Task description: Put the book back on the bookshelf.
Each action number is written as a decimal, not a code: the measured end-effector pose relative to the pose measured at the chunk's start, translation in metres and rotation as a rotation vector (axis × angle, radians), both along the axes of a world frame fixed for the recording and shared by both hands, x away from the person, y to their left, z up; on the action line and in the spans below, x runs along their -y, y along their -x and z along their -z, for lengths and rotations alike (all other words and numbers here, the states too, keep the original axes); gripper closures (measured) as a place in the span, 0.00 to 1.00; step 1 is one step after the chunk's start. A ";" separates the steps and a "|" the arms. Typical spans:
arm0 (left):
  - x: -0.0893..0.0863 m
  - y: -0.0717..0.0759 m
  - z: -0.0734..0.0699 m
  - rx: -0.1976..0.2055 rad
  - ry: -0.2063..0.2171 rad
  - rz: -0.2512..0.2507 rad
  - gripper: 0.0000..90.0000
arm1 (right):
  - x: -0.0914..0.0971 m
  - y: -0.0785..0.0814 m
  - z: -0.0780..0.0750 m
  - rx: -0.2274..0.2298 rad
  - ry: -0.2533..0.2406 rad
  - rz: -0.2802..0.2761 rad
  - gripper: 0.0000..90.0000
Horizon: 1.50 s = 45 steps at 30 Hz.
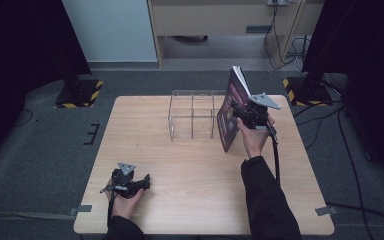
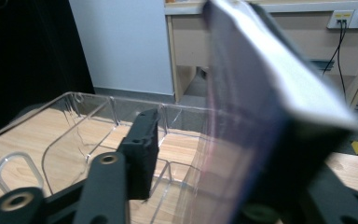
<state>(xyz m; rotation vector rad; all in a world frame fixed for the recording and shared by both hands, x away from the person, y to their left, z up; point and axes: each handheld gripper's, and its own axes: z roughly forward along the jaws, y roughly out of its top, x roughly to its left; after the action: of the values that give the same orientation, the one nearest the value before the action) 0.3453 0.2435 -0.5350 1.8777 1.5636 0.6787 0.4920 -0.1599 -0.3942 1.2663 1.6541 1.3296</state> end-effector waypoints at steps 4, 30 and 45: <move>0.000 0.000 0.000 0.000 0.000 0.000 0.16 | 0.002 0.001 0.000 -0.014 0.004 -0.014 0.49; 0.000 0.000 0.000 0.000 0.000 0.000 0.16 | 0.032 0.051 0.022 -0.051 -0.008 -0.086 0.21; 0.000 0.000 0.000 -0.001 0.003 0.005 0.15 | 0.093 0.105 0.104 -0.277 0.088 -0.088 0.16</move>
<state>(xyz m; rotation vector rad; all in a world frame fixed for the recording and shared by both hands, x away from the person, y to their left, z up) 0.3456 0.2436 -0.5352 1.8800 1.5591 0.6726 0.3868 -0.2526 -0.4980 1.3876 1.9561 1.1576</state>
